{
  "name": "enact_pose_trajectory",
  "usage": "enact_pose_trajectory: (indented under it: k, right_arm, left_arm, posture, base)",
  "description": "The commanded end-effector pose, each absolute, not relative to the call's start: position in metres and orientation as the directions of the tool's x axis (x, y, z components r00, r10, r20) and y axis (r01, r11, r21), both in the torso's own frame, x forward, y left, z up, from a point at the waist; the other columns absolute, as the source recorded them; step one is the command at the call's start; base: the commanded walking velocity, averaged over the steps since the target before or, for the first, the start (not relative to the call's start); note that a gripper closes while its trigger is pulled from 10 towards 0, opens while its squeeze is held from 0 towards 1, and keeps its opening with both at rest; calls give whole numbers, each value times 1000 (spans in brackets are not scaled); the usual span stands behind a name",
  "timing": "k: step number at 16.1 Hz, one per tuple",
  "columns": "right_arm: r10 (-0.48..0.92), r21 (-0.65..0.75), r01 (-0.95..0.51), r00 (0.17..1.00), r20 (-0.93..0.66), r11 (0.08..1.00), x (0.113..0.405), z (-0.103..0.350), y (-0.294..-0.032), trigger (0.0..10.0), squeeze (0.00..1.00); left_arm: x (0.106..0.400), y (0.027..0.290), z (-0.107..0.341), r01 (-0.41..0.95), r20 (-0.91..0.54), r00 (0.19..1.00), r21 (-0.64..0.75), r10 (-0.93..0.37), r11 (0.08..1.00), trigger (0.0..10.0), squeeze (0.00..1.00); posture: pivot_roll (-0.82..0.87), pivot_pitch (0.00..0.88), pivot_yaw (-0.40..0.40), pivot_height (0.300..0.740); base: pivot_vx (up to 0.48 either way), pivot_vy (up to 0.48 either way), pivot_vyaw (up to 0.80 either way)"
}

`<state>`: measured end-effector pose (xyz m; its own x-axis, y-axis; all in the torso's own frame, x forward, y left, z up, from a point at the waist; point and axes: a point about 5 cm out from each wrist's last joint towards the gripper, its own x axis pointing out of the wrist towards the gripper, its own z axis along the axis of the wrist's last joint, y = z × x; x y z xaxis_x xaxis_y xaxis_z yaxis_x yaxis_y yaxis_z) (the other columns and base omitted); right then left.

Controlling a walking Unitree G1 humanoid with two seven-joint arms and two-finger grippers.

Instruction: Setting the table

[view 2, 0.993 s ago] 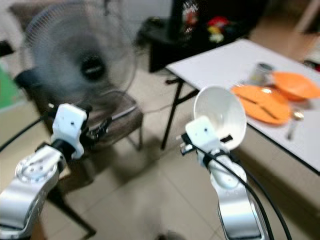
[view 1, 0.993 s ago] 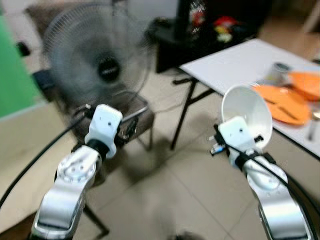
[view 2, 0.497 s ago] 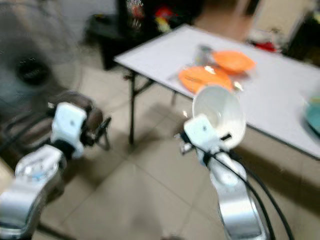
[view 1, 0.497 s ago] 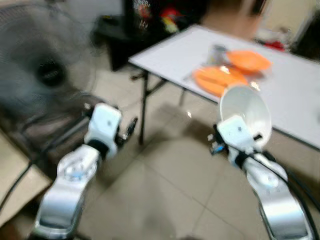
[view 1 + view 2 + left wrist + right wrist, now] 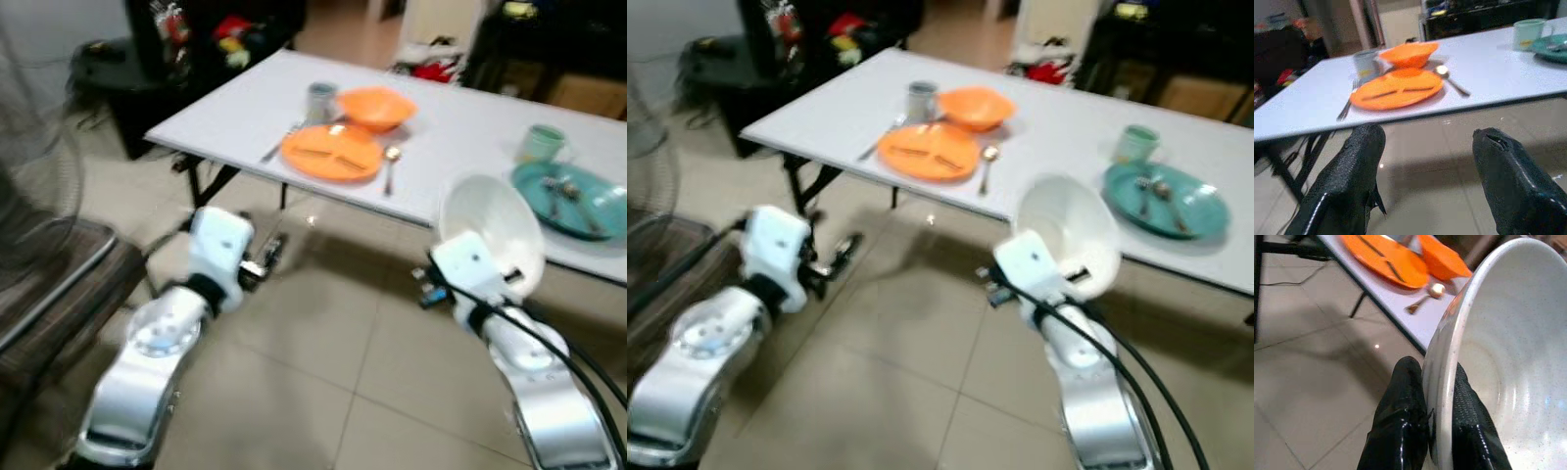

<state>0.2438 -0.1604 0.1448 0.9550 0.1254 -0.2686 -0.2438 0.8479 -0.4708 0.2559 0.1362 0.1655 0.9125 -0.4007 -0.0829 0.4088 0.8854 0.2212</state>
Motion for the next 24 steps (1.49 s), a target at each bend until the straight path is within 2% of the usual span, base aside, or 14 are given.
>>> enact_pose_trajectory:
  k: [1, 5, 10, 15, 19, 24]
  right_arm:
    - [142, -482, -229, 967, -210, 846, 247, 157, -155, 10000, 0]
    - [136, -481, -221, 969, -206, 849, 247, 158, -155, 10000, 0]
    - [161, -469, -235, 968, -193, 851, 252, 160, -151, 10000, 0]
    - [198, -485, -253, 967, -162, 837, 253, 165, -148, 10000, 0]
    - [260, -548, -294, 955, -141, 783, 257, 170, -139, 10000, 0]
    - [302, -535, -332, 942, -148, 776, 256, 169, -137, 10000, 0]
  left_arm:
    - [257, 142, 169, 388, -73, 921, 239, -382, 890, 10000, 0]
    - [258, 140, 170, 397, -69, 917, 238, -392, 887, 10000, 0]
    - [259, 143, 170, 390, -66, 920, 246, -386, 887, 10000, 0]
    - [260, 139, 170, 397, -63, 917, 241, -394, 886, 10000, 0]
    - [262, 142, 169, 383, -65, 923, 245, -380, 890, 10000, 0]
    - [262, 141, 169, 382, -60, 923, 246, -379, 891, 10000, 0]
  posture:
    - [106, 0, -39, 740]
    - [101, 0, -35, 740]
    - [112, 0, -47, 740]
    - [106, 0, -46, 740]
    - [107, 0, -48, 740]
    - [108, 0, -51, 740]
  base:
    - [349, 0, 0]
    - [354, 0, 0]
    - [358, 0, -670]
    - [357, 0, 0]
    - [368, 0, 0]
    - [392, 0, 0]
